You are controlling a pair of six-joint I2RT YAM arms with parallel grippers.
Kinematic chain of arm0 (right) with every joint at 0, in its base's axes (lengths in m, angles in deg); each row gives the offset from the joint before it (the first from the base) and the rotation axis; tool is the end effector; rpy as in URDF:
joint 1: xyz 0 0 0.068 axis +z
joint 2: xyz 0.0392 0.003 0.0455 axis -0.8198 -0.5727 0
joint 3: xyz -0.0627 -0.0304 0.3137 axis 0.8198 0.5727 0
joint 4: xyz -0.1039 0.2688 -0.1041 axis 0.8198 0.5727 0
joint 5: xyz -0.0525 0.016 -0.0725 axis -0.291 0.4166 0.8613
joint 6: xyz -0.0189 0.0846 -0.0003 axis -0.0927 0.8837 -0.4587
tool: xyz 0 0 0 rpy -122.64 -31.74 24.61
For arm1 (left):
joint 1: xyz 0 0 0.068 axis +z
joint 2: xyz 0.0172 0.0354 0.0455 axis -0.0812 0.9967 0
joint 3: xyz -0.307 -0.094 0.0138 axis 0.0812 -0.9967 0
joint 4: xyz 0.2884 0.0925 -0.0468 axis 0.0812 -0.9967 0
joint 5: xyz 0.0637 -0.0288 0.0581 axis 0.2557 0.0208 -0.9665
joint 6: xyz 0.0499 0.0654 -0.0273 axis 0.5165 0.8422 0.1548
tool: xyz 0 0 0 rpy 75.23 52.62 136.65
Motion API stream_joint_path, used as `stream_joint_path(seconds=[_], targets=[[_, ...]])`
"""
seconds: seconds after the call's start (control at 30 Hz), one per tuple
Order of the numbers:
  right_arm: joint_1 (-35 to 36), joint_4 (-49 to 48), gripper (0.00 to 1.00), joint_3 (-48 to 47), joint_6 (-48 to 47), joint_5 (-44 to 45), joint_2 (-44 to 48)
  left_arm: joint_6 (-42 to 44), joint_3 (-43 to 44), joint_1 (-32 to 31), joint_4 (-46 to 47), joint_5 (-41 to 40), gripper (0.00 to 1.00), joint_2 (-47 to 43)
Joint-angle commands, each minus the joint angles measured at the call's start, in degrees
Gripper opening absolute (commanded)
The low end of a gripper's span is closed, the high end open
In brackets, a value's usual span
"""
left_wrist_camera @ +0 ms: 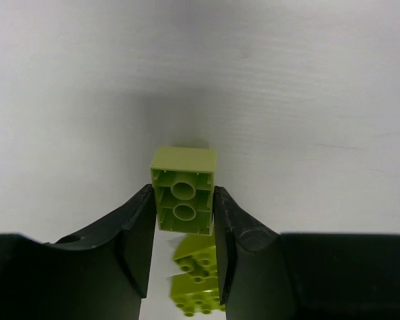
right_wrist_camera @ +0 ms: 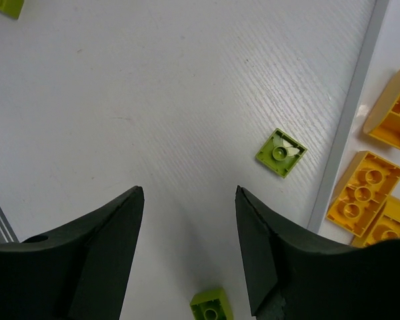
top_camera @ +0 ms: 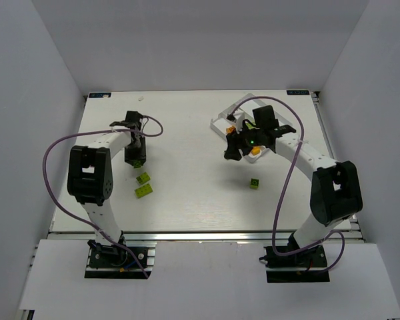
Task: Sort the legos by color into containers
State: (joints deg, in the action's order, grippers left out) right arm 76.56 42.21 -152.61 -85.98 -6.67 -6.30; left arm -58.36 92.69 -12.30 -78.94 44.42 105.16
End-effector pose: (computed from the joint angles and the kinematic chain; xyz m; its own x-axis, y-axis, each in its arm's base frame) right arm 0.3868 0.1961 0.2590 -0.4257 -0.4495 -0.7853 -0.8308 0.5381 0.1423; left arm 0.4258 -0.0457 0.1575 -0.9663 -0.0428 -0.2539 -0.0705 0.9924 0.1009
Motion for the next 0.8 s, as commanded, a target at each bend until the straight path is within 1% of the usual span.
stream_joint_path(seconds=[0.0,0.03,0.07,0.1,0.13,0.17,0.2,0.23,0.27,0.3,0.37,0.4,0.43,0.47,0.5,0.53,0.57,0.6,0.63,0.67,0.7,0.77], targets=[[-1.01,0.08,0.62,0.69,0.63,2.59,3.68,-1.82,4.60,-0.88,4.08,11.86,0.18,-4.58],[-1.37,-0.53,0.60,0.96,1.77,3.91,4.30,-2.78,5.99,-1.41,5.57,15.12,0.18,-5.02],[-1.72,-1.32,0.52,1.22,4.57,7.23,5.00,-3.75,6.97,-2.28,8.89,23.50,0.17,-5.02],[-3.03,-1.94,0.45,1.23,5.90,8.22,5.27,-5.32,7.50,-2.29,11.36,28.11,0.17,-4.50],[-3.47,-2.29,0.37,1.31,6.70,9.02,5.53,-9.77,7.68,-3.16,15.04,32.33,0.16,-4.32],[-4.09,-2.91,0.16,1.40,9.32,10.07,6.32,-12.26,7.77,-4.65,22.38,35.59,0.15,-4.06],[-5.31,-3.70,0.05,1.49,10.65,12.86,6.58,-14.54,7.85,-5.54,26.55,41.02,0.15,-3.53],[-6.19,-3.62,0.00,0.97,11.62,13.85,6.76,-19.70,8.81,-6.41,30.68,42.73,0.15,-1.61],[-6.99,-3.62,0.00,0.79,12.32,15.08,7.11,-22.01,9.95,-7.38,37.50,43.88,0.15,-0.29],[-8.30,-3.44,0.00,0.26,14.77,16.39,7.29,-26.39,13.27,-9.39,42.88,46.24,0.14,3.55],[-9.71,-2.92,0.00,-0.44,17.33,20.17,7.29,-30.72,18.64,-11.34,47.22,47.22,0.14,8.66],[-10.33,-2.39,0.00,-0.88,18.99,20.36,7.29,-32.39,21.97,-13.26,48.98,48.01,0.14,11.39],[-11.99,-1.95,0.00,-0.97,19.71,20.71,7.46,-34.76,25.31,-14.32,50.22,47.50,0.14,16.98],[-12.35,-2.21,0.00,-1.23,19.97,20.45,7.73,-35.56,33.26,-15.29,50.58,46.88,0.14,20.00],[-12.88,-2.04,0.00,-1.24,20.32,20.02,7.99,-36.27,37.78,-17.04,50.23,46.27,0.14,22.98],[-14.19,-1.77,0.00,-1.32,20.59,19.40,8.34,-37.67,42.78,-17.75,46.92,43.57,0.14,29.37],[-14.72,-1.68,0.00,-1.06,20.77,18.27,8.78,-38.55,47.88,-18.37,45.76,42.15,0.14,32.39],[-14.73,-1.77,0.00,-0.80,20.77,17.82,9.22,-39.52,56.02,-18.38,45.57,40.91,0.14,35.12],[-15.42,-1.77,0.00,-0.62,20.85,17.55,9.48,-41.79,58.37,-19.25,45.83,37.59,0.16,37.32],[-15.87,-1.94,0.00,-0.19,20.86,17.20,10.18,-42.94,58.91,-19.95,49.32,36.00,0.16,39.26],[-16.39,-1.95,0.00,0.08,20.86,16.94,10.45,-44.69,57.53,-19.96,51.18,34.33,0.18,39.54],[-16.75,-1.94,0.00,0.43,20.94,16.41,11.06,-45.59,57.42,-21.27,53.12,30.03,0.20,40.24]])
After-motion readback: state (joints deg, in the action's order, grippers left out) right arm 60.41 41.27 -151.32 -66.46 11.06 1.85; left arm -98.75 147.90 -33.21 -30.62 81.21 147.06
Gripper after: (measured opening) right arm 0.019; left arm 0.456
